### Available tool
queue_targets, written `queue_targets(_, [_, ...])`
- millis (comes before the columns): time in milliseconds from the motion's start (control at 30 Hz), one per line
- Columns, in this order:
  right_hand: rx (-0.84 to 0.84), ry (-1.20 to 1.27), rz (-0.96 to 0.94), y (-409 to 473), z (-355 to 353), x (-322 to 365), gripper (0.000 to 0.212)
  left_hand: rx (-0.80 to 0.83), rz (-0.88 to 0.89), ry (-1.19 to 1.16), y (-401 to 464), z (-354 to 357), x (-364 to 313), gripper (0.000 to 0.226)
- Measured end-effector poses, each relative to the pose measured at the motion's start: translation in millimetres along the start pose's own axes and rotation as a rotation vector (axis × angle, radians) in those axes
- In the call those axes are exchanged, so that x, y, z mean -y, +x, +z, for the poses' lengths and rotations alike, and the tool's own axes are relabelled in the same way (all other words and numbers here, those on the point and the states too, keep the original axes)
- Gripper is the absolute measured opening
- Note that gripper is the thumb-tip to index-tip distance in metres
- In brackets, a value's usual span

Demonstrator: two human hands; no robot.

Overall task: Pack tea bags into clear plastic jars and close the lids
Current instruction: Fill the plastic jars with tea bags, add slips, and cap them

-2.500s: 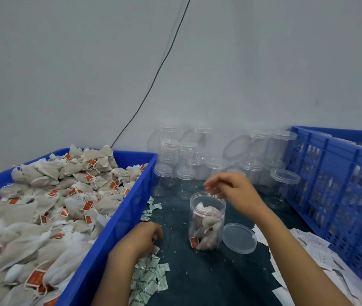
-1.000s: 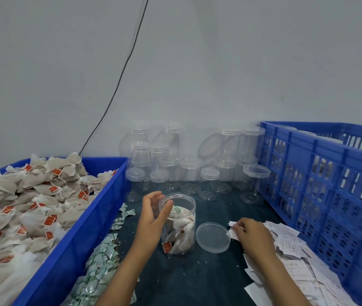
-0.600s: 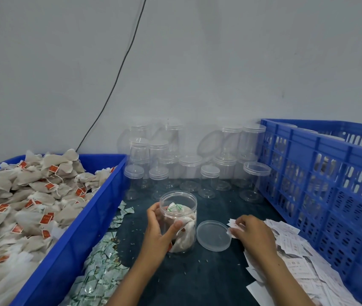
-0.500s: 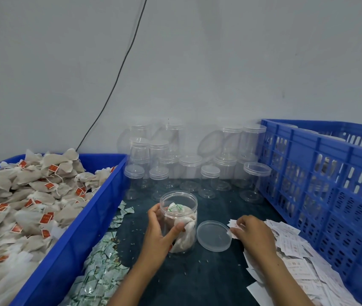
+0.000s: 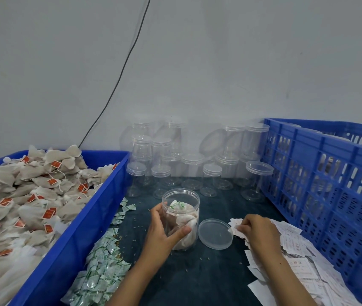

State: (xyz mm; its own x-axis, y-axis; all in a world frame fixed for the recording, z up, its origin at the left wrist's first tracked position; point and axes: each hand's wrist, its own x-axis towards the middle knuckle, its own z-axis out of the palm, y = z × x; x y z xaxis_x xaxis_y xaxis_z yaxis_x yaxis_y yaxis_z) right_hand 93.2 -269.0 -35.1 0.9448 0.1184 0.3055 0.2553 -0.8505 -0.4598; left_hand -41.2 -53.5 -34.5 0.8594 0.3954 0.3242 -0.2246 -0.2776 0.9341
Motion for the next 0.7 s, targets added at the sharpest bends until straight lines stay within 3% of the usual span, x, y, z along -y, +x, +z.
queue_targets(300, [0.034,0.058,-0.003,0.9,1.9,-0.7,0.015,-0.009,0.005,-0.011,-1.0,1.3,-1.6,0.08])
queue_targets(433, [0.14,0.068,-0.002,3.8,7.8,-3.0,0.056,-0.007,-0.001,-0.022,-2.0,1.8,-2.5,0.083])
queue_targets(500, [0.168,0.171,0.031,4.5,8.5,-1.9,0.063,-0.013,-0.004,-0.022,-2.1,1.5,-1.9,0.084])
queue_targets(600, [0.161,0.302,0.045,2.6,10.2,-0.8,0.062,-0.012,-0.008,-0.021,-1.9,0.8,-0.9,0.079])
queue_targets(700, [0.139,0.244,0.039,1.6,10.5,0.4,0.05,-0.006,-0.012,-0.02,-1.8,1.0,-0.8,0.074])
